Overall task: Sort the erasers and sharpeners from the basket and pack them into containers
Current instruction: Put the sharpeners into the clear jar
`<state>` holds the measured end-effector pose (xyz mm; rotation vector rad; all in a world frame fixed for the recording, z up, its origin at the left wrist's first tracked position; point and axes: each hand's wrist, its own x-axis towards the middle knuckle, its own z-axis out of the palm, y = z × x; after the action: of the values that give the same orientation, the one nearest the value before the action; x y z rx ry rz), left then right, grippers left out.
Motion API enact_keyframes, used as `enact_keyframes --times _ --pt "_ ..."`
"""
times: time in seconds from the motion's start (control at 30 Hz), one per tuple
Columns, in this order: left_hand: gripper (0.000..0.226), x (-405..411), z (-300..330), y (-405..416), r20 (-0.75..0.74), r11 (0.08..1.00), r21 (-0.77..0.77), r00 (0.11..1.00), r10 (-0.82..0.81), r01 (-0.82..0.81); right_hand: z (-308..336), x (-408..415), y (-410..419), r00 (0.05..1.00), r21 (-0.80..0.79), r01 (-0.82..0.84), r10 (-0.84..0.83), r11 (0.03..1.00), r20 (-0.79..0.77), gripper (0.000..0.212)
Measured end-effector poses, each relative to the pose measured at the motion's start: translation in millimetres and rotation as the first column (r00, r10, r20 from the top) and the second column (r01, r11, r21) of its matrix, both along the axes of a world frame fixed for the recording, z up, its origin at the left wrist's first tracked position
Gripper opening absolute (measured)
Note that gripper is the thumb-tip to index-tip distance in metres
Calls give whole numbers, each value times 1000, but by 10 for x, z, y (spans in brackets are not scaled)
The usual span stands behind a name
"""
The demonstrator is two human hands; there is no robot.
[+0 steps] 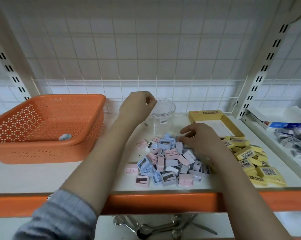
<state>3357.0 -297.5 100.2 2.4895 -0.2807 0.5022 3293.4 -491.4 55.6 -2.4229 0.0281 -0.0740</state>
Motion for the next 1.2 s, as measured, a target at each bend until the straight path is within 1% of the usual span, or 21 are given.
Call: enact_keyframes --times 0.1,0.2,0.27,0.33,0.4,0.5,0.57,0.63,0.73,0.8,0.9,1.0,1.03,1.1,1.13,1.2 --pt "15 -310 -146 127 3 994 -106 1000 23 -23 -10 4 37 1000 -39 4 -4 999 4 22" --pt "14 -491 -335 207 -78 986 -157 996 38 -50 -13 -15 47 1000 -54 12 -11 998 14 22" --pt "15 -536 -436 225 -144 987 -147 989 44 -65 -21 -38 31 999 0 41 -41 999 25 22" --pt "17 -559 -502 230 -186 987 -136 981 60 -86 -17 -74 -1 994 83 83 -89 993 68 21" --pt "27 -572 -561 236 -224 990 -95 972 78 -101 11 -121 -29 982 139 110 -129 984 137 24" --pt "39 -588 -649 240 -328 995 -24 940 89 -102 111 -202 -9 966 214 89 -136 973 218 25" --pt "35 -590 -671 243 -360 994 -16 928 93 -106 234 -207 43 957 251 52 -120 966 264 25" --pt "27 -603 -658 254 -351 994 17 930 106 -107 398 -121 107 941 242 17 -97 970 323 24" --pt "23 -673 -627 301 -315 991 63 940 130 -116 645 157 250 925 173 -38 -31 984 378 25" --pt "24 -741 -590 346 -272 987 65 949 156 -144 735 392 378 939 86 -75 41 993 343 24" --pt "34 -813 -513 437 -221 984 68 959 177 -166 704 757 555 967 -169 -128 160 977 196 18" --pt "39 -854 -431 538 -173 981 79 966 191 -179 602 997 701 974 -396 -198 224 897 19 9" --pt "39 -862 -413 566 -158 981 54 968 193 -186 578 1028 747 975 -450 -203 220 869 -16 13" --pt "37 -857 -374 597 -129 983 -11 975 179 -182 539 1076 804 972 -507 -225 229 832 -55 28" --pt "33 -841 -353 605 -110 986 -29 981 162 -166 526 1094 815 970 -513 -233 232 826 -67 31" --pt "25 -766 -298 619 -60 994 -11 992 111 -112 506 1103 797 974 -462 -219 218 859 -56 28"
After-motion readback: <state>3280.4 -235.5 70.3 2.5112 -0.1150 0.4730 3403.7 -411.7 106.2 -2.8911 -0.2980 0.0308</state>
